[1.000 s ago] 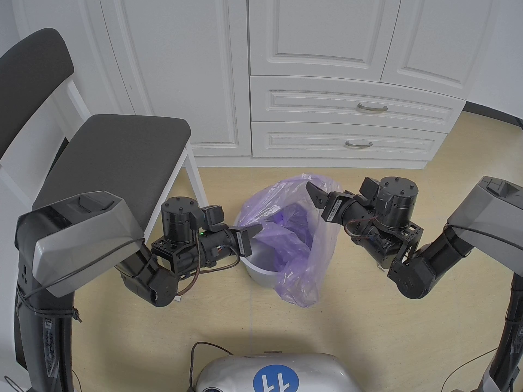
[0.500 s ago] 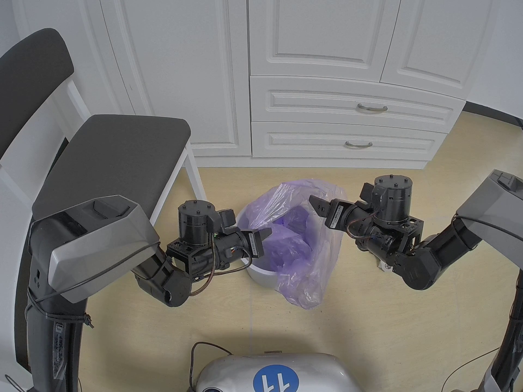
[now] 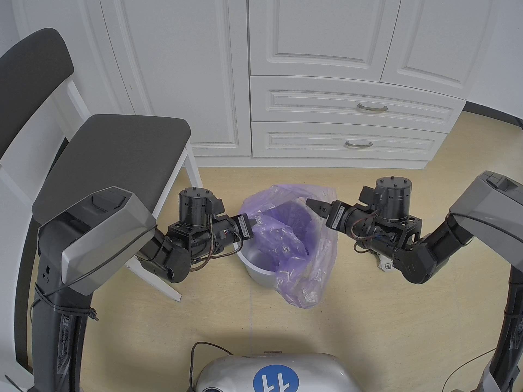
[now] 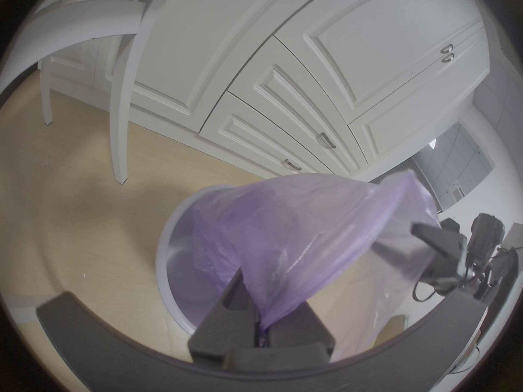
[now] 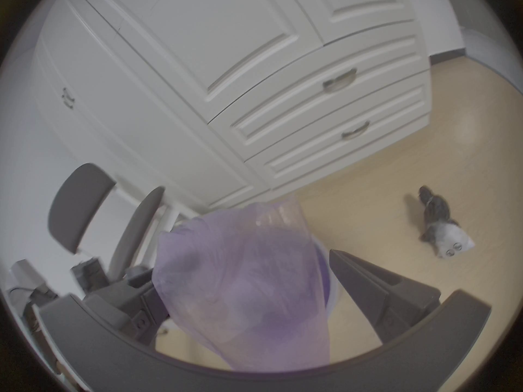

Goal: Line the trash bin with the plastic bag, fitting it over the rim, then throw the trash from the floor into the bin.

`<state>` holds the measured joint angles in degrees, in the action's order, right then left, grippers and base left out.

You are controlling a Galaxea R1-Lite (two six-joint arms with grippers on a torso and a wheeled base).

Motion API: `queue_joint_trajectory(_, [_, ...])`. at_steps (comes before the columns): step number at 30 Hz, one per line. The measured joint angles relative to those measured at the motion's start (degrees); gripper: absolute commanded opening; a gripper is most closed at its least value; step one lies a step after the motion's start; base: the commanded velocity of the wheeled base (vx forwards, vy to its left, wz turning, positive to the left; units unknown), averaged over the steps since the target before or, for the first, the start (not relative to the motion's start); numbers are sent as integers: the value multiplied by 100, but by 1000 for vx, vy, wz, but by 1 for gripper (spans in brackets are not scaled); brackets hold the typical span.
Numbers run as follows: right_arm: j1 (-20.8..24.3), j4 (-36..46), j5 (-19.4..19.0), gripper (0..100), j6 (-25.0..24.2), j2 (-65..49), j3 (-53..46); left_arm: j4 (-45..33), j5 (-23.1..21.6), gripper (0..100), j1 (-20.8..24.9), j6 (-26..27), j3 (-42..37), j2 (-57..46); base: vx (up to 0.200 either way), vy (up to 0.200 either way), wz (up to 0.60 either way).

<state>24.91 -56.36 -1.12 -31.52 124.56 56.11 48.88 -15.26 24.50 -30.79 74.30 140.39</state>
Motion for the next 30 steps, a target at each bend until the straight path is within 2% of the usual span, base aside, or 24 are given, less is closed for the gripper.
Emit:
queue_joint_trajectory(3, [-162, 4, -848, 100, 62, -144, -369, -24, 57, 0, -45, -10, 116, 82, 0, 0, 0])
queue_joint_trajectory(6, [-350, 13, -1390, 100, 347, -286, -755, -83, 117, 0, -91, -16, 210, 158, 0, 0, 0])
queue_joint_trajectory(17, [-781, 2, -2005, 100, 824, -533, -1287, -518, 366, 0, -271, -22, 635, 358, 0, 0, 0])
queue_joint_trajectory(23, [-794, -77, -1919, 100, 835, -613, -1296, -542, 388, 0, -288, -18, 635, 330, 0, 0, 0])
queue_joint_trajectory(25, [-772, -79, -1763, 100, 833, -642, -1279, -611, 394, 0, -295, -13, 591, 263, 0, 0, 0])
queue_joint_trajectory(30, [-495, -77, -747, 100, 833, -708, -1191, -1226, 380, 0, -282, 4, 434, -194, 0, 0, 0])
